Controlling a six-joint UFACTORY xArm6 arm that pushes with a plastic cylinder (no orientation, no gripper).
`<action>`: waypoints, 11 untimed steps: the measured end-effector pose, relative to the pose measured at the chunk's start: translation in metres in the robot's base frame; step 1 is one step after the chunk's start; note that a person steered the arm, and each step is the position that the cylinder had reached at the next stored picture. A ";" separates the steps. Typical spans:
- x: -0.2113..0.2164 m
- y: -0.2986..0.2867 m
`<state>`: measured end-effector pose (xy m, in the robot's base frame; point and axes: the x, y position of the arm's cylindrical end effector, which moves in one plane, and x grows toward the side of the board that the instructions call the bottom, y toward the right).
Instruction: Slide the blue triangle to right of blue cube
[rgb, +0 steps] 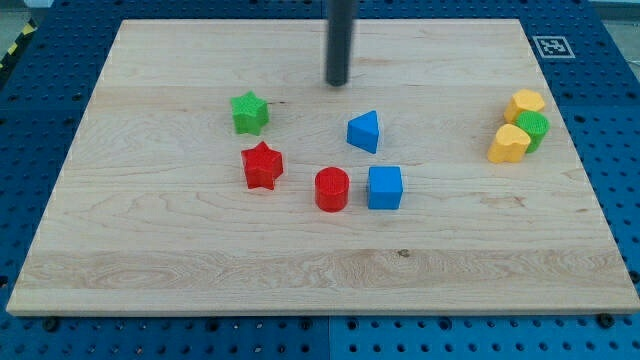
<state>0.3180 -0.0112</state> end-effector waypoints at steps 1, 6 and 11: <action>0.007 -0.026; 0.089 0.062; 0.177 0.097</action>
